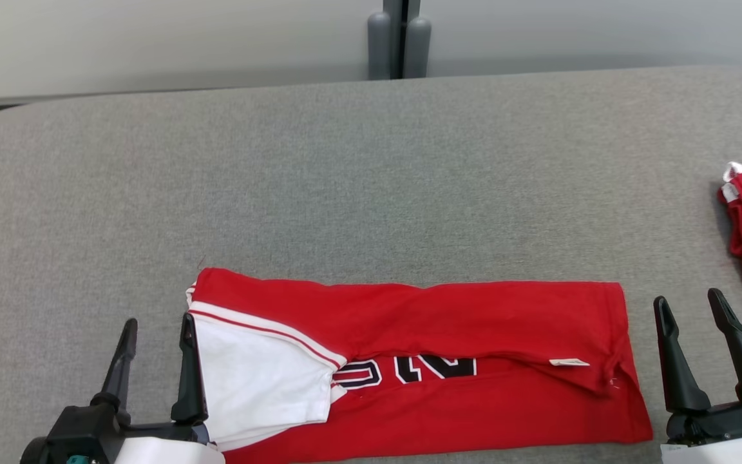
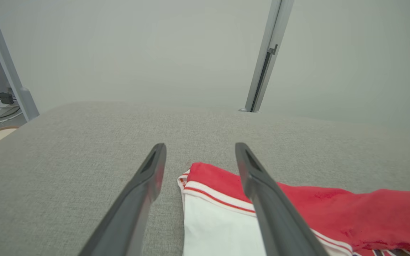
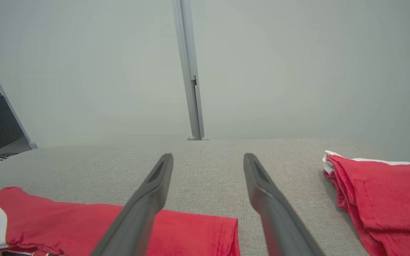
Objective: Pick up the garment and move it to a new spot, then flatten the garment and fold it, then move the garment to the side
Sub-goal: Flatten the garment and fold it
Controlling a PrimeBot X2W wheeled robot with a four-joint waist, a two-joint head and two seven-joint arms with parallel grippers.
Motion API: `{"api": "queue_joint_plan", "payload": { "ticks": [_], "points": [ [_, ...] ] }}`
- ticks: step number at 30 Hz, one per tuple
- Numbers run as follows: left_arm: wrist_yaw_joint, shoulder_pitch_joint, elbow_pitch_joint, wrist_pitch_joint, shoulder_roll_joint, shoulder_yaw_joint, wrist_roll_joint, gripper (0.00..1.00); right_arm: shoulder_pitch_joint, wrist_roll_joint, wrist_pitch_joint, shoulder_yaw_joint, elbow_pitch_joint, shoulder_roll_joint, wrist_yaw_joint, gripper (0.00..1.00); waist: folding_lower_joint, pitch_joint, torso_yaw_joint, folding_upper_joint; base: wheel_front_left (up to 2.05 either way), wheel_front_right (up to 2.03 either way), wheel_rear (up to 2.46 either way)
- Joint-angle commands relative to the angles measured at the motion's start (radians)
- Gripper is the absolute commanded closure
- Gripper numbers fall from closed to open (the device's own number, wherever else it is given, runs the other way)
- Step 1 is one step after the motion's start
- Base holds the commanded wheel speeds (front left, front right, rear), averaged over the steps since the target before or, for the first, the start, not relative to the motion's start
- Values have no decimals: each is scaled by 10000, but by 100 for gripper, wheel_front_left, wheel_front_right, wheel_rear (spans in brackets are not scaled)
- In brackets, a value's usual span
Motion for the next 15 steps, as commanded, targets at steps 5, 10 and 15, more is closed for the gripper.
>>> {"api": "queue_joint_plan", "payload": {
  "ticks": [5, 10, 15],
  "points": [
    [205, 83, -626, -72, 132, 85, 907, 0, -118, -416, 336, -171, 53, 167, -9, 0, 0, -747, -348, 0, 0, 0, 0],
    [254, 441, -604, -81, 281, 131, 1348, 0, 205, -561, 585, -125, 210, 293, -9, 0, 0, -1248, -545, 0, 0, 0, 0],
    [268, 657, -556, -82, 307, 153, 1502, 0, 368, -603, 727, -105, 272, 398, -9, 0, 0, -1410, -587, 0, 0, 0, 0]
  ]
}}
